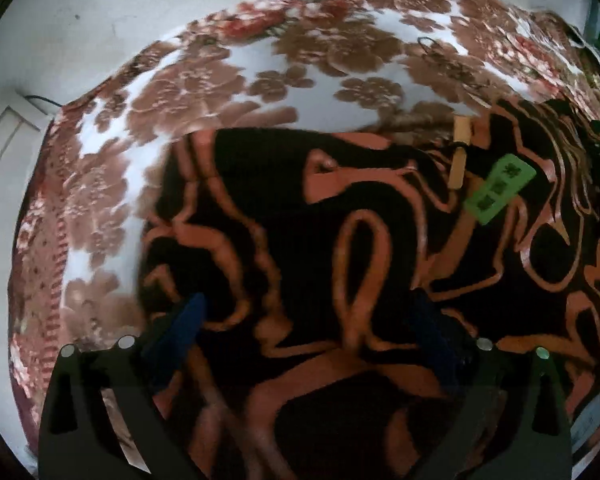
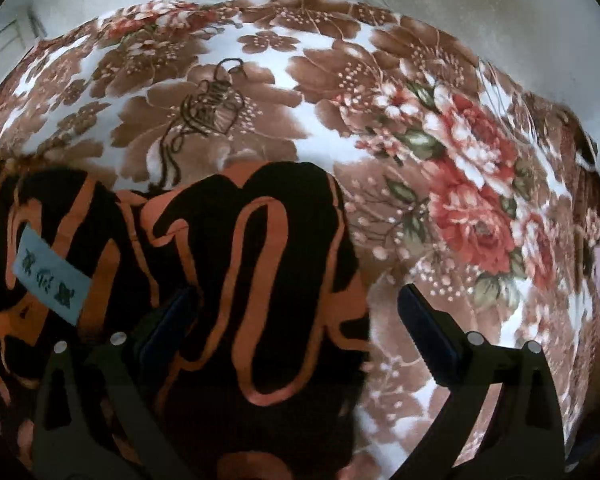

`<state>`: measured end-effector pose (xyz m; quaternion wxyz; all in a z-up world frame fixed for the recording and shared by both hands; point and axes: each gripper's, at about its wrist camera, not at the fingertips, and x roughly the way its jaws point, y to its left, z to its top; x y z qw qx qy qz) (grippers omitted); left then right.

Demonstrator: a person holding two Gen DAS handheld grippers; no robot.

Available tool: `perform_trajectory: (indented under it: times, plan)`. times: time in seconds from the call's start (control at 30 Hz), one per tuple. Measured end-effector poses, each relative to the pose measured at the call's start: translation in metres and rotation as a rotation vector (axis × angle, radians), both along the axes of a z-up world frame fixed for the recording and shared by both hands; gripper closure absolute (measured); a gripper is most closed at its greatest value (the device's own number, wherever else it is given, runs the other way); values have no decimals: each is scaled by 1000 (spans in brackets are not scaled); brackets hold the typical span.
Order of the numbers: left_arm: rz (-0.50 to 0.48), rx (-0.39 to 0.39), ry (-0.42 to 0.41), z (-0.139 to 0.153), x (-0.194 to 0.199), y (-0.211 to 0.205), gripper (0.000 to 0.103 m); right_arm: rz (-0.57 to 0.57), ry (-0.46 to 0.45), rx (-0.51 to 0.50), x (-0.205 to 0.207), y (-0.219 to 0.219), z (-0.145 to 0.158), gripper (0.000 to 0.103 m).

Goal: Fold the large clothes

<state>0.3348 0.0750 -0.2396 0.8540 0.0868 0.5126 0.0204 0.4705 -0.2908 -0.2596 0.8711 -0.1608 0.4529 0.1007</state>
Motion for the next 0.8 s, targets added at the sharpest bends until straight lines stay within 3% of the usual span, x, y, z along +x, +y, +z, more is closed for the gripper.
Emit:
perform_trajectory:
  times: [0.27,0.4,0.53,0.8]
  plan:
    - [81,34,-71,39,-37,23,6,0,-78,-43,-30,-15,32,5]
    - [53,75,-117,63,-61,15,6,2,-115,-47,-58,-17,55,5]
    - [33,91,-127,83,-80,7,6,-4,-97,15,-93,-11,74,5]
    - [101,50,-171,106,-121,10,6,28,-12,181,-163,19,96,5]
